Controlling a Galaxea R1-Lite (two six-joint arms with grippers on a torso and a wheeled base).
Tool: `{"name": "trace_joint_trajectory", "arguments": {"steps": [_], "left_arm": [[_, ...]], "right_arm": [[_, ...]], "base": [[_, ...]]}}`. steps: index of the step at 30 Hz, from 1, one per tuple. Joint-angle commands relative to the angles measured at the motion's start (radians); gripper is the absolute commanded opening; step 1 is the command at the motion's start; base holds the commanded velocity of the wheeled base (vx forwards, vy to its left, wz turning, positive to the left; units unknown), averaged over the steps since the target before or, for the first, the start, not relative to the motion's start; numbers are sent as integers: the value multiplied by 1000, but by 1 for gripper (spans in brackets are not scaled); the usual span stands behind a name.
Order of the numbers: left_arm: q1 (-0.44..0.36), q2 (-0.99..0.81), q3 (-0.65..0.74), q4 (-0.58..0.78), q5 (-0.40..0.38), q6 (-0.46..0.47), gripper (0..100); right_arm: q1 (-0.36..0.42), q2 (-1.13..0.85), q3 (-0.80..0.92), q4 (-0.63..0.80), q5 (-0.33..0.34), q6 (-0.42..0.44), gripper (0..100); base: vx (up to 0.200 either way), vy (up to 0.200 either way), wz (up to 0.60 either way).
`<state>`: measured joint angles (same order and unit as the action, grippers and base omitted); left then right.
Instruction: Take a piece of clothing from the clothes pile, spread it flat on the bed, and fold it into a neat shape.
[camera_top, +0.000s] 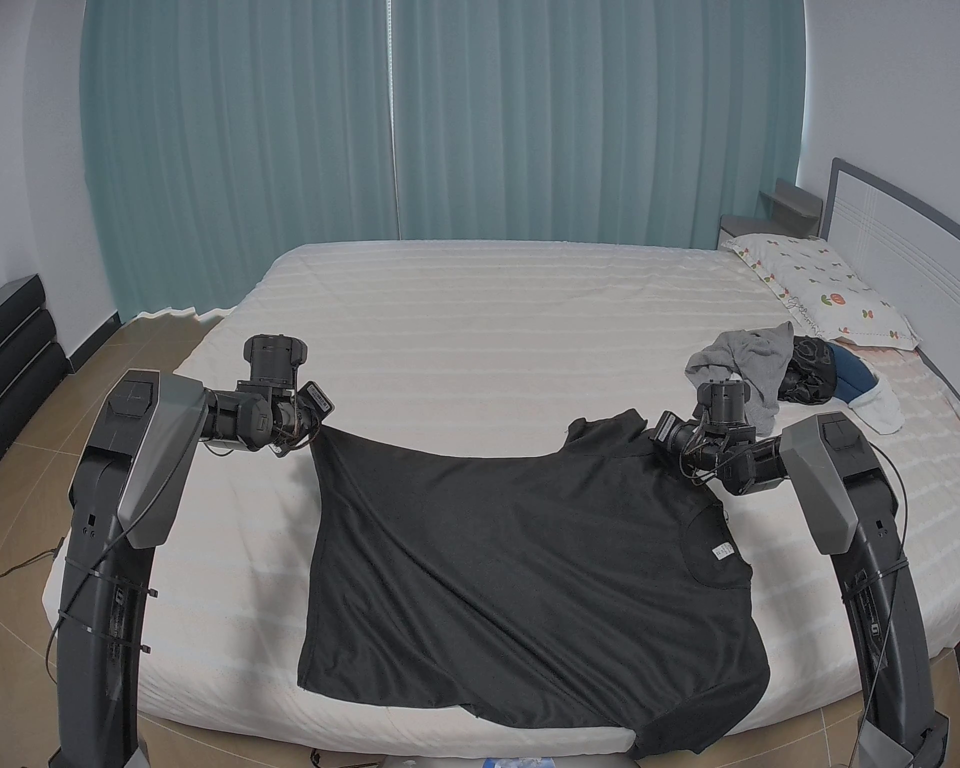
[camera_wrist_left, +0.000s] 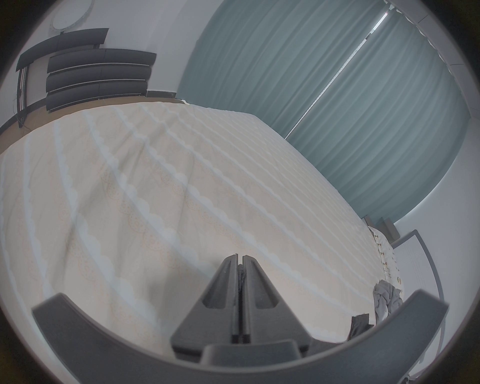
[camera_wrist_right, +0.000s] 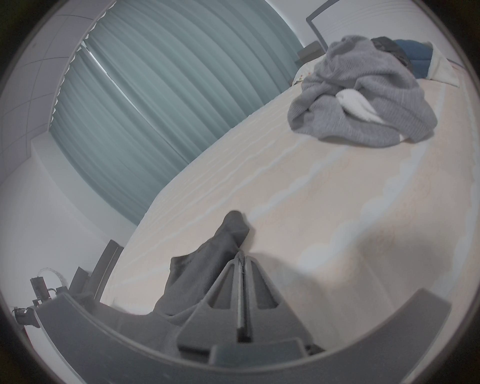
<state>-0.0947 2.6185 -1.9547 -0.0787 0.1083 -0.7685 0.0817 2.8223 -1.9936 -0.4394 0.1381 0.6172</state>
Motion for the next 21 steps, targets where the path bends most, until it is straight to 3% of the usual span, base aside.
{"name": "trace_joint_trajectory", "arguments": {"steps": [1,21], "left_arm": [[0,3,-7,-1,1,0,0],[-28,51,-45,-50,1,-2,0]], "right_arm": [[-16,-27,-6,-45,-5,1,0],[-80,-107,-6,-242,29,-45,0]], "base": [[0,0,0],[0,0,0]]}}
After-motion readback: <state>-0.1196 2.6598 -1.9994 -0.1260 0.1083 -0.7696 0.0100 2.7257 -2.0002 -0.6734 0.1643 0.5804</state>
